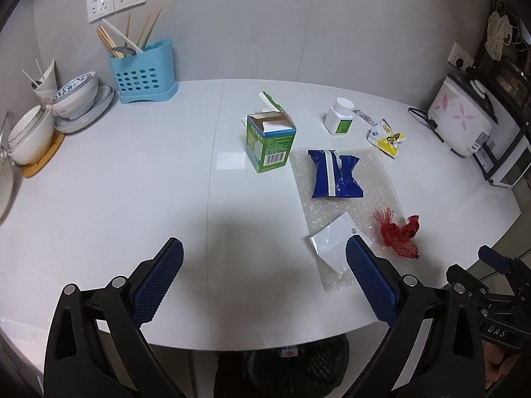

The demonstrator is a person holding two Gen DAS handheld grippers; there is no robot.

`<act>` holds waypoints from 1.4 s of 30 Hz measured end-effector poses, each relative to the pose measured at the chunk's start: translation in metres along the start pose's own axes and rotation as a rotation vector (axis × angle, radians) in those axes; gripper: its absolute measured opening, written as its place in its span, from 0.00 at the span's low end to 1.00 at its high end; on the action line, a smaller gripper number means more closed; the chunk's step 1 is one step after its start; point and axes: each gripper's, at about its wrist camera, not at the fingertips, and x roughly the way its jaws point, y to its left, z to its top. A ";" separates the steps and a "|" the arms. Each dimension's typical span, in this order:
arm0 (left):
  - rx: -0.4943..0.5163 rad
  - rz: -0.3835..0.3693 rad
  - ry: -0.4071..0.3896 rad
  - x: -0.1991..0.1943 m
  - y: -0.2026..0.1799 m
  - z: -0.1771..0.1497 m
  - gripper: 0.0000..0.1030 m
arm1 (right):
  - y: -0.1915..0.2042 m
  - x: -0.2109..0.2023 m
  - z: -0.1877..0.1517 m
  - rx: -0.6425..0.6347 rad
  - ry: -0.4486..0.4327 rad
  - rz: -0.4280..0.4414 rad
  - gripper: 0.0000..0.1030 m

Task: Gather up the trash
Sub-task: 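Raise both open tools back over the counter, then grasp the green-and-white box with the left tool while the right tool grasps the red mesh bag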

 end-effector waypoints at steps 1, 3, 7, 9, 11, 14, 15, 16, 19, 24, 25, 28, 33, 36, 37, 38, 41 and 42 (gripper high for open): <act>-0.001 -0.002 0.003 0.004 0.001 0.004 0.94 | 0.000 0.002 0.003 0.005 0.002 -0.005 0.88; -0.002 -0.008 0.006 0.011 0.002 0.013 0.94 | 0.000 0.006 0.008 0.015 0.006 -0.013 0.88; 0.009 -0.013 0.009 0.025 0.004 0.029 0.94 | 0.002 0.013 0.020 0.028 0.011 -0.025 0.88; 0.019 -0.010 0.008 0.031 0.004 0.038 0.94 | 0.003 0.019 0.025 0.037 0.017 -0.029 0.88; 0.023 -0.013 0.009 0.038 0.006 0.046 0.94 | 0.003 0.024 0.029 0.045 0.024 -0.032 0.88; 0.034 -0.018 0.009 0.048 0.007 0.057 0.94 | 0.004 0.031 0.035 0.056 0.031 -0.037 0.88; 0.040 -0.018 0.009 0.051 0.007 0.060 0.94 | 0.004 0.034 0.038 0.060 0.034 -0.038 0.88; 0.048 -0.014 0.008 0.055 0.006 0.064 0.94 | 0.005 0.037 0.040 0.062 0.037 -0.040 0.88; 0.058 -0.020 0.015 0.068 0.007 0.073 0.94 | 0.006 0.046 0.047 0.070 0.053 -0.046 0.88; 0.075 -0.025 0.019 0.087 0.007 0.086 0.94 | 0.009 0.058 0.057 0.075 0.069 -0.049 0.86; 0.077 -0.027 0.020 0.090 0.007 0.087 0.94 | 0.009 0.060 0.059 0.077 0.073 -0.047 0.85; 0.084 -0.028 0.025 0.103 0.010 0.091 0.94 | 0.009 0.067 0.061 0.087 0.084 -0.042 0.81; 0.099 -0.025 0.046 0.127 0.012 0.095 0.93 | 0.007 0.082 0.062 0.104 0.124 -0.038 0.75; 0.123 -0.019 0.048 0.139 0.010 0.095 0.93 | 0.005 0.090 0.061 0.115 0.149 -0.034 0.71; 0.133 -0.016 0.049 0.144 0.009 0.095 0.93 | 0.004 0.092 0.060 0.120 0.158 -0.032 0.71; 0.137 -0.014 0.051 0.148 0.008 0.095 0.93 | 0.003 0.094 0.060 0.124 0.164 -0.030 0.70; 0.144 -0.004 0.055 0.159 0.008 0.097 0.93 | 0.001 0.100 0.060 0.129 0.182 -0.035 0.69; 0.146 -0.005 0.057 0.162 0.008 0.097 0.93 | 0.002 0.102 0.060 0.131 0.188 -0.036 0.69</act>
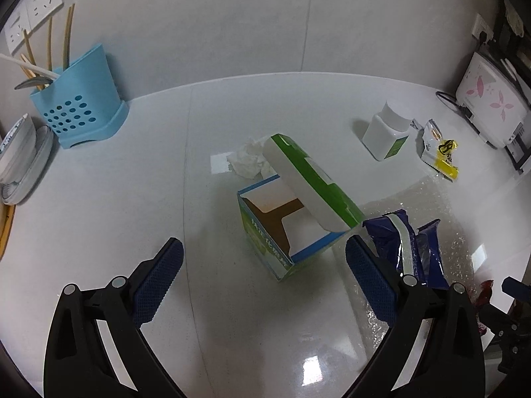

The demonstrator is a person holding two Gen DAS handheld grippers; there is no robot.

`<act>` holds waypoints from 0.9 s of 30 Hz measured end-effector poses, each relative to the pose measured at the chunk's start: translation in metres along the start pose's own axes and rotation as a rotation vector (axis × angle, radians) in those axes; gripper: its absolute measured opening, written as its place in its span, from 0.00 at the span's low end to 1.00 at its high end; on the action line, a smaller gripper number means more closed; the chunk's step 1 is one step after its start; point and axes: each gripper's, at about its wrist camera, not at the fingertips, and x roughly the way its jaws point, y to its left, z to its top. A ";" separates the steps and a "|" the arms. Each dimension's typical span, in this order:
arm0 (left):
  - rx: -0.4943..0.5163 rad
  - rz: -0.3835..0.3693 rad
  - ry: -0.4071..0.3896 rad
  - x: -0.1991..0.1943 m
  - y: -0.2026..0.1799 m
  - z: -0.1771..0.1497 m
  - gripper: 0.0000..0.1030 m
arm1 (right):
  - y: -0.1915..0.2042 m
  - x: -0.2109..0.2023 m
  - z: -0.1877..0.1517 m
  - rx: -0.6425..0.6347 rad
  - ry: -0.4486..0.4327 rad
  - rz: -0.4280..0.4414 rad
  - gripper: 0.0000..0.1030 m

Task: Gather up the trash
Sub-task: 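Grasp the green-and-white box with the left tool while the right tool grasps the red mesh bag, then carry the green box and red mesh bag with both tools toward the trash bin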

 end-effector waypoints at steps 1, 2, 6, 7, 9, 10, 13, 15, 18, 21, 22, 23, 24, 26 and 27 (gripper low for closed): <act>0.001 0.000 0.001 0.003 0.000 0.001 0.93 | 0.000 0.002 0.001 0.001 0.006 0.000 0.68; 0.003 0.001 0.001 0.005 0.000 0.002 0.93 | 0.001 0.005 0.002 0.001 0.013 -0.001 0.67; 0.012 -0.003 -0.001 0.014 -0.001 0.005 0.92 | 0.005 0.017 0.003 -0.008 0.044 -0.013 0.63; 0.014 -0.003 -0.003 0.016 -0.002 0.007 0.91 | 0.006 0.021 0.003 -0.012 0.052 -0.020 0.62; 0.018 -0.006 -0.006 0.018 -0.004 0.008 0.87 | 0.006 0.026 0.003 -0.014 0.067 -0.028 0.62; 0.021 -0.008 -0.010 0.019 -0.005 0.010 0.85 | 0.006 0.028 0.003 -0.014 0.070 -0.031 0.61; 0.026 -0.021 -0.017 0.022 -0.007 0.013 0.78 | 0.005 0.032 0.003 -0.015 0.081 -0.037 0.55; 0.031 -0.022 -0.020 0.024 -0.010 0.015 0.74 | 0.005 0.033 0.003 -0.015 0.087 -0.049 0.50; 0.039 -0.023 -0.026 0.025 -0.013 0.016 0.63 | 0.002 0.035 0.004 -0.014 0.092 -0.065 0.42; 0.043 -0.028 -0.027 0.026 -0.015 0.016 0.46 | -0.001 0.037 0.004 -0.008 0.096 -0.086 0.32; 0.045 -0.027 -0.029 0.026 -0.015 0.016 0.46 | -0.002 0.037 0.005 -0.005 0.096 -0.091 0.28; 0.044 -0.026 -0.032 0.026 -0.015 0.016 0.46 | -0.003 0.037 0.005 -0.005 0.094 -0.098 0.23; 0.040 -0.027 -0.037 0.025 -0.015 0.016 0.45 | -0.004 0.037 0.005 -0.003 0.092 -0.105 0.21; 0.033 -0.029 -0.038 0.023 -0.014 0.015 0.45 | -0.007 0.037 0.006 0.001 0.089 -0.107 0.10; 0.031 -0.031 -0.040 0.022 -0.013 0.015 0.45 | -0.008 0.036 0.007 -0.002 0.086 -0.109 0.10</act>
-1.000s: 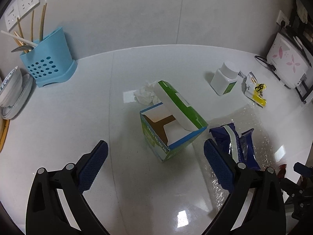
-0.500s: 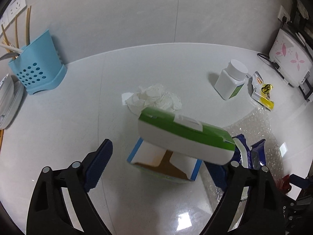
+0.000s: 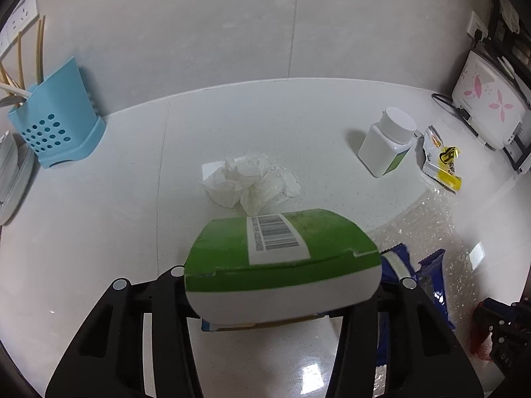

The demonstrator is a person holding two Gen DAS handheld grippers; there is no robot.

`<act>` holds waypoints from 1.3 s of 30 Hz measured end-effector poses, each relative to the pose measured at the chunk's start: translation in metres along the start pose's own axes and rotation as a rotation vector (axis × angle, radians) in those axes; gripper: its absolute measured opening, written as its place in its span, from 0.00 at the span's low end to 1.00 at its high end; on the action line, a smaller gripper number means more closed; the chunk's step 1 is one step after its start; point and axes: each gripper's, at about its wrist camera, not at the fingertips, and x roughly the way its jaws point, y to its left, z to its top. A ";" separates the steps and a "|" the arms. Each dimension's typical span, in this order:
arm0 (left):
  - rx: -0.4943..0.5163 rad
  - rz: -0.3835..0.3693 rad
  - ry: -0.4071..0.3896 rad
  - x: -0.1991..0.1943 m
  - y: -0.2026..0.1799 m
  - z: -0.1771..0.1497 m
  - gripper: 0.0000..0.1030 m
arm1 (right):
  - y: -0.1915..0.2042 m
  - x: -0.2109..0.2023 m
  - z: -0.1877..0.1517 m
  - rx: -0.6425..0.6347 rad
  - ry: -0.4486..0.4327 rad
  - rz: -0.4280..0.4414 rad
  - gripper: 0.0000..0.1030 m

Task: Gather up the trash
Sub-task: 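Carry the green box and red mesh bag with both tools toward the trash bin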

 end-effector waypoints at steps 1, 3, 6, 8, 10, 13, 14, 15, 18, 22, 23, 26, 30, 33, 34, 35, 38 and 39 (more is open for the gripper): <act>0.000 0.000 -0.008 -0.002 0.001 0.000 0.45 | 0.000 -0.001 0.000 -0.002 -0.004 0.001 0.10; 0.006 0.007 -0.017 -0.005 0.001 -0.001 0.45 | -0.002 -0.002 0.000 -0.005 -0.012 0.003 0.10; 0.007 0.006 -0.012 -0.007 0.002 -0.003 0.45 | -0.002 -0.002 -0.001 -0.013 -0.022 -0.003 0.09; 0.007 0.010 -0.012 -0.009 0.002 -0.005 0.45 | -0.001 -0.004 -0.002 -0.017 -0.028 -0.004 0.08; 0.003 0.013 -0.015 -0.012 0.003 -0.006 0.45 | -0.001 -0.007 -0.002 -0.017 -0.035 0.000 0.08; 0.007 0.020 -0.021 -0.018 0.003 -0.009 0.45 | -0.002 -0.011 -0.003 -0.017 -0.046 0.002 0.07; 0.010 0.024 -0.023 -0.021 0.002 -0.010 0.45 | -0.003 -0.012 -0.003 -0.016 -0.050 0.004 0.07; 0.010 0.028 -0.025 -0.023 0.002 -0.012 0.45 | -0.004 -0.013 -0.003 -0.014 -0.053 0.008 0.07; -0.005 0.035 -0.025 -0.030 0.004 -0.016 0.45 | -0.005 -0.017 -0.004 -0.015 -0.066 0.015 0.07; -0.018 0.052 -0.029 -0.042 0.006 -0.023 0.45 | -0.009 -0.025 -0.005 -0.014 -0.087 0.034 0.07; -0.020 0.056 -0.029 -0.045 0.006 -0.024 0.45 | -0.009 -0.027 -0.006 -0.013 -0.091 0.039 0.07; -0.031 0.063 -0.032 -0.056 0.006 -0.030 0.45 | -0.010 -0.036 -0.008 -0.011 -0.108 0.065 0.07; -0.032 0.073 -0.041 -0.072 0.003 -0.040 0.45 | -0.015 -0.048 -0.013 0.001 -0.125 0.111 0.07; -0.041 0.074 -0.045 -0.083 0.001 -0.048 0.45 | -0.018 -0.053 -0.019 0.005 -0.129 0.131 0.07; -0.043 0.076 -0.047 -0.087 0.000 -0.050 0.45 | -0.018 -0.054 -0.021 0.004 -0.130 0.136 0.07; -0.045 0.077 -0.049 -0.090 -0.001 -0.053 0.45 | -0.019 -0.055 -0.023 0.003 -0.129 0.141 0.07; -0.057 0.079 -0.049 -0.100 -0.004 -0.061 0.45 | -0.021 -0.060 -0.030 -0.013 -0.138 0.141 0.07; -0.061 0.080 -0.050 -0.104 -0.005 -0.064 0.45 | -0.021 -0.062 -0.032 -0.018 -0.141 0.142 0.07</act>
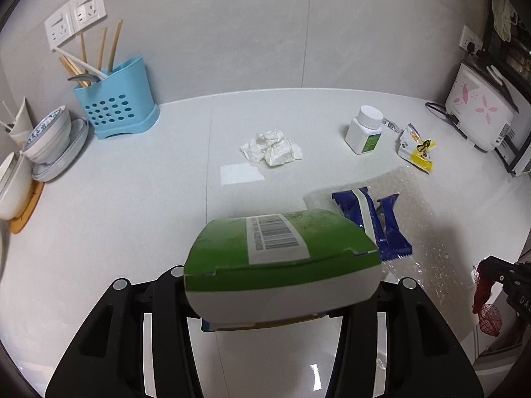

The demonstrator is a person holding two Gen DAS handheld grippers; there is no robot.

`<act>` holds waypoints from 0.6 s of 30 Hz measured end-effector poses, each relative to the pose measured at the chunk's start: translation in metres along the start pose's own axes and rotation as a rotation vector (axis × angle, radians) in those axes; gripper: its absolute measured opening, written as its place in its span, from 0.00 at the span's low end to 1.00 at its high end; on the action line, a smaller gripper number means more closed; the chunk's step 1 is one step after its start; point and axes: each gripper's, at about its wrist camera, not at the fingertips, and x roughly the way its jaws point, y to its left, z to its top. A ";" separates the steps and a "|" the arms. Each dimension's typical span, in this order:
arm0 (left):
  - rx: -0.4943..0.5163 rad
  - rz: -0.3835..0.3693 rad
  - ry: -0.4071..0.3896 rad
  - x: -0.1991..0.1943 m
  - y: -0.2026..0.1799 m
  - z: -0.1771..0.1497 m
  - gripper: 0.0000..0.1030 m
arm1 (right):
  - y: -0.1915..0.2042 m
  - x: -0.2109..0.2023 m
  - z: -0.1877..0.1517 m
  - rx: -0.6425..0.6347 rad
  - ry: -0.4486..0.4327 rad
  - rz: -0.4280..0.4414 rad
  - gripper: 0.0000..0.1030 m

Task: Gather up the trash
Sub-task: 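Carry the green box and red mesh bag with both tools toward the trash bin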

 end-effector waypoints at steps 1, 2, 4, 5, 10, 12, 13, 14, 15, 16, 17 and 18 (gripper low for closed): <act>-0.002 0.003 -0.001 -0.003 -0.001 -0.002 0.45 | 0.000 -0.002 -0.001 -0.005 -0.003 0.001 0.07; -0.004 0.007 -0.002 -0.006 -0.002 -0.005 0.45 | 0.000 -0.005 -0.003 -0.010 -0.007 0.002 0.07; -0.011 0.011 0.000 -0.013 -0.003 -0.010 0.45 | -0.001 -0.011 -0.006 -0.022 -0.016 0.005 0.07; -0.016 0.010 0.001 -0.016 -0.004 -0.013 0.45 | -0.001 -0.013 -0.008 -0.027 -0.019 0.007 0.07; -0.024 0.014 0.005 -0.035 -0.011 -0.028 0.45 | -0.002 -0.024 -0.018 -0.050 -0.032 0.016 0.07; -0.025 0.015 0.011 -0.042 -0.016 -0.034 0.45 | -0.002 -0.028 -0.022 -0.061 -0.036 0.020 0.07; -0.027 0.013 0.014 -0.045 -0.018 -0.037 0.45 | -0.002 -0.029 -0.025 -0.066 -0.037 0.022 0.07; -0.030 0.010 0.017 -0.048 -0.019 -0.040 0.45 | -0.002 -0.031 -0.027 -0.074 -0.040 0.024 0.07; -0.034 0.009 0.019 -0.051 -0.021 -0.043 0.45 | -0.003 -0.033 -0.029 -0.079 -0.042 0.024 0.07; -0.036 0.007 0.020 -0.055 -0.024 -0.047 0.45 | -0.003 -0.035 -0.031 -0.086 -0.045 0.025 0.07; -0.037 0.007 0.022 -0.058 -0.026 -0.050 0.45 | -0.003 -0.036 -0.033 -0.092 -0.047 0.026 0.07; -0.038 0.007 0.025 -0.062 -0.028 -0.053 0.45 | -0.003 -0.038 -0.035 -0.096 -0.049 0.028 0.07</act>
